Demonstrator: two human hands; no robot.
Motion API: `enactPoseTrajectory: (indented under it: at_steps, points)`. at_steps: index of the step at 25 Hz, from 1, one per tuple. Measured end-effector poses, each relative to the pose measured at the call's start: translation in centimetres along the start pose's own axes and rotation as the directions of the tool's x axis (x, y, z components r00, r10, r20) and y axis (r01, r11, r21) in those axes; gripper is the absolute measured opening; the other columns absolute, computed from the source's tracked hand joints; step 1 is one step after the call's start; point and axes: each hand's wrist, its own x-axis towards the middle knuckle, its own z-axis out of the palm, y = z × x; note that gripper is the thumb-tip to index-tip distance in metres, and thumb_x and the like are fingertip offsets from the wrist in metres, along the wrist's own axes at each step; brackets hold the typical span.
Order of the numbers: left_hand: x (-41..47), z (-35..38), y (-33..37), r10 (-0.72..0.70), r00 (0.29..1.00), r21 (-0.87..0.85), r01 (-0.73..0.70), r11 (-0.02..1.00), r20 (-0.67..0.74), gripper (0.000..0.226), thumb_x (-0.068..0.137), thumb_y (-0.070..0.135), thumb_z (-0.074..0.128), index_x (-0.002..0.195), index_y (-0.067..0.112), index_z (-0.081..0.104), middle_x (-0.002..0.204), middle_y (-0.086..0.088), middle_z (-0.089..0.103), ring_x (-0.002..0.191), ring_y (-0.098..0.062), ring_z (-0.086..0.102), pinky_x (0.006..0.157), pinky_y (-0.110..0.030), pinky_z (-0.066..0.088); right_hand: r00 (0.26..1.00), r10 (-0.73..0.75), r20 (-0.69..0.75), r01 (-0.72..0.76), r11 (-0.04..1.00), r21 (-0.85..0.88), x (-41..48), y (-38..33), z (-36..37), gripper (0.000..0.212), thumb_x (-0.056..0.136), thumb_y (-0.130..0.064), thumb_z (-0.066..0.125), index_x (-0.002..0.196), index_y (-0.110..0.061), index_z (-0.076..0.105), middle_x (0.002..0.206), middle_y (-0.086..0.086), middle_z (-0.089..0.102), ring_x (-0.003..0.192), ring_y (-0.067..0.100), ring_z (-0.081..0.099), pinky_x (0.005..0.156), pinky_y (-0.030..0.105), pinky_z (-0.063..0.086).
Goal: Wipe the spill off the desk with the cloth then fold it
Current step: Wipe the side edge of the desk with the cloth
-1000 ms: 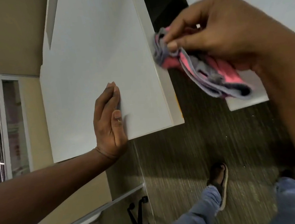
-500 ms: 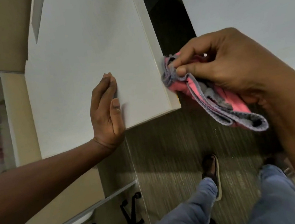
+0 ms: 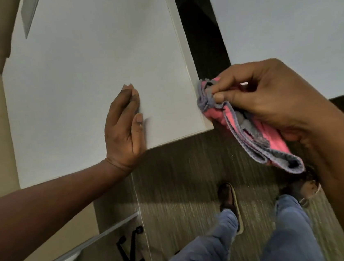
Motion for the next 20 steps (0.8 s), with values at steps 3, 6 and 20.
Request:
enactPoseTrajectory:
  at_steps: [3,6,20]
  points:
    - [0.2,-0.1,0.0,0.013,1.0,-0.008,-0.013,1.0,-0.007,0.05,0.102,0.026,0.032,0.127,-0.016,0.047,0.135,-0.023,0.043,0.13,-0.031,0.041,0.11,-0.04,0.036,0.994,0.011,-0.112,-0.01,1.0,0.005,1.2,-0.4,0.3,0.03,0.082,-0.009,0.072,0.072,-0.037,0.073,0.087,-0.017,0.073,0.093,0.0,0.068,0.087,0.017,0.053]
    - [0.2,-0.3,0.2,0.008,1.0,-0.011,-0.008,1.0,-0.01,0.047,0.101,0.022,0.035,0.126,-0.016,0.048,0.135,-0.022,0.044,0.13,-0.031,0.041,0.11,-0.041,0.036,0.977,-0.018,-0.212,0.011,0.999,-0.034,3.7,-1.6,0.5,0.029,0.085,-0.01,0.07,0.075,-0.037,0.071,0.086,-0.018,0.071,0.091,-0.001,0.067,0.082,0.011,0.051]
    - [0.0,-0.1,0.0,-0.008,1.0,-0.029,0.007,1.0,-0.011,0.049,0.102,0.027,0.032,0.127,-0.012,0.05,0.135,-0.026,0.048,0.13,-0.034,0.042,0.107,-0.048,0.039,0.941,0.239,-0.239,-0.235,0.971,0.044,-3.5,-1.6,2.7,0.024,0.088,-0.009,0.066,0.081,-0.031,0.072,0.088,-0.018,0.072,0.09,0.001,0.068,0.082,0.018,0.054]
